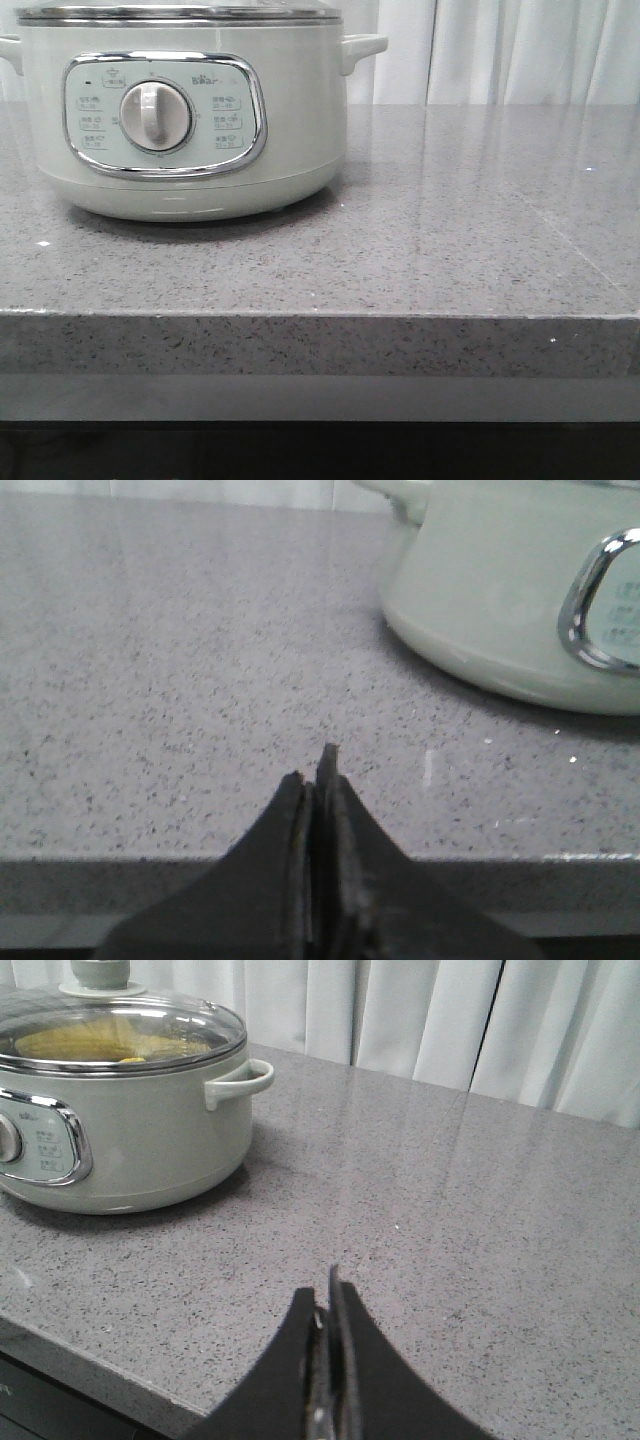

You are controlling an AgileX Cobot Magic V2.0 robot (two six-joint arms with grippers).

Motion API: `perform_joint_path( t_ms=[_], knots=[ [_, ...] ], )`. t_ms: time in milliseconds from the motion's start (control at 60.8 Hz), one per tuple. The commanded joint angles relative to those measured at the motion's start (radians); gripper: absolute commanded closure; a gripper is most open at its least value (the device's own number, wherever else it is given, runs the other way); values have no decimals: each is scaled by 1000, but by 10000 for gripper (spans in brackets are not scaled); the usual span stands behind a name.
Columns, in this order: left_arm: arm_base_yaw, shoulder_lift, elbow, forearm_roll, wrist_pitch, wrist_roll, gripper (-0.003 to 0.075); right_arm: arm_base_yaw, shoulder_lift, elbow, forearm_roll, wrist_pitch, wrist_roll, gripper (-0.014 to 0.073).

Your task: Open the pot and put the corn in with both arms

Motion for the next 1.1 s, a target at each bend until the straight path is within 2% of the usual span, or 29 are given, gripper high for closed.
perform_joint_path(
  t_ms=[0,181,1085],
  knots=[
    [8,-23,4,-13,-94,-3,738,-4,9,-23,6,-76,-8,664],
    [8,-23,94,-14,-179,-3,738,-4,9,-23,6,-75,-8,664],
    [8,-23,92,-14,-184,-3,738,-4,9,-23,6,-74,-8,664]
  ],
)
